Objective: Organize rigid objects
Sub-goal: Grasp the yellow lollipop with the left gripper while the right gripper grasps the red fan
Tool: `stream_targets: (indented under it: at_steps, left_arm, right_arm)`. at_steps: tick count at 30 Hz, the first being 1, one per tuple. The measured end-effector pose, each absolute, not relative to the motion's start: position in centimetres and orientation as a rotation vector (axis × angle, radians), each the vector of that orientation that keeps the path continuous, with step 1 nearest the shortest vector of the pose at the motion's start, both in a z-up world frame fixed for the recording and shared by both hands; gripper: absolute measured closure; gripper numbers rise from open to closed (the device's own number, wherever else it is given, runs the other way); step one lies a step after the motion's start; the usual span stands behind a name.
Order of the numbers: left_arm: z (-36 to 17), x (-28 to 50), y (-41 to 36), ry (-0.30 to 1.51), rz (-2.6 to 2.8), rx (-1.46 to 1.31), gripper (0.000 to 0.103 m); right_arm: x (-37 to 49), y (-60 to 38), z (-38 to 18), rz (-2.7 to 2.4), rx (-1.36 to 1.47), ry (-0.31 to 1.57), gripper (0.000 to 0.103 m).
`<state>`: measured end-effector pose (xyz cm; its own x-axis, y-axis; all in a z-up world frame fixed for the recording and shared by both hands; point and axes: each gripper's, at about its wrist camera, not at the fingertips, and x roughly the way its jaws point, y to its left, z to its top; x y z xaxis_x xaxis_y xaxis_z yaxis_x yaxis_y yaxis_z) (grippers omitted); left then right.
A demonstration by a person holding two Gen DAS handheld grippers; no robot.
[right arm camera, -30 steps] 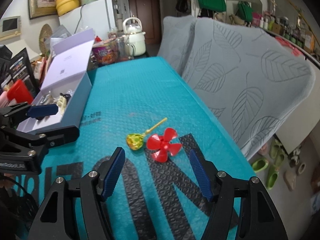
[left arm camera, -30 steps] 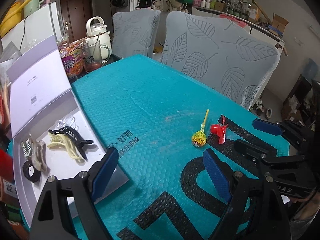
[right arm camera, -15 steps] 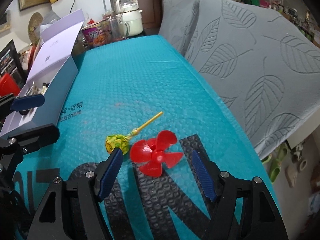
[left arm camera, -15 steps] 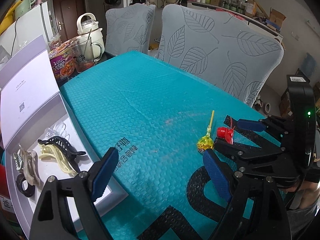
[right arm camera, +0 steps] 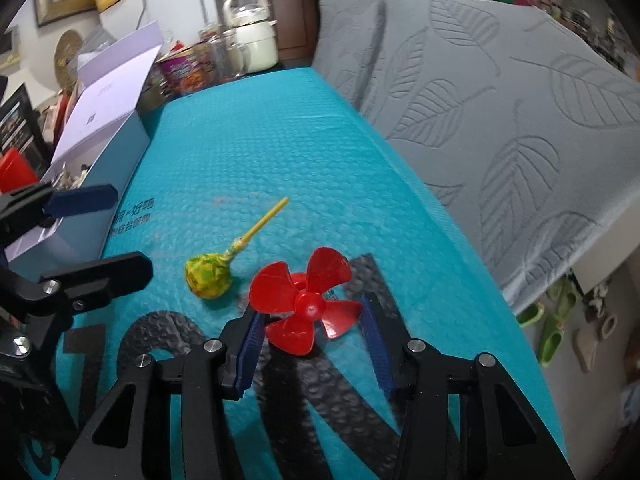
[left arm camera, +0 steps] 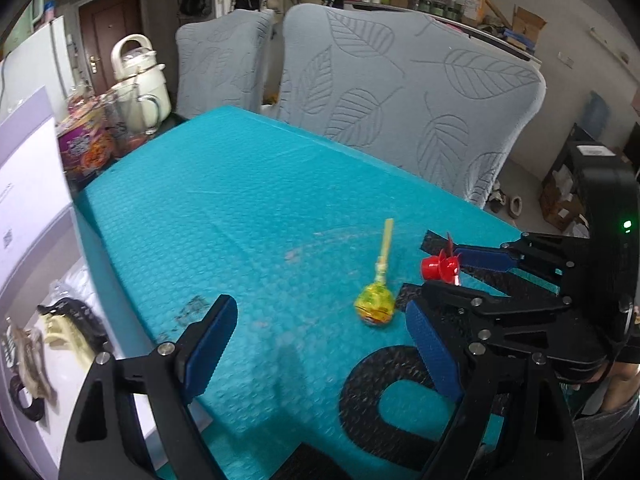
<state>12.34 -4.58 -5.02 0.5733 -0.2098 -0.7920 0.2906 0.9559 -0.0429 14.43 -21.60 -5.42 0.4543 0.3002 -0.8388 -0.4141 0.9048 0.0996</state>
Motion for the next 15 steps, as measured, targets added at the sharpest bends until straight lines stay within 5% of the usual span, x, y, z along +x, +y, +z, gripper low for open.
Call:
stream_targets:
  at_steps: [5, 15]
  left_arm:
    - [-6.0, 13.1, -5.9, 0.917, -0.337, 0.104, 0.017]
    - [-8.5, 14.2, -7.4, 1.002, -0.354, 0.096, 0.046]
  right_arm:
    - [13.3, -23.6, -4.8, 0.412, -0.079, 0.984, 0.057]
    - [11.9, -26.8, -4.7, 0.354, 0.015, 0.987, 0.057]
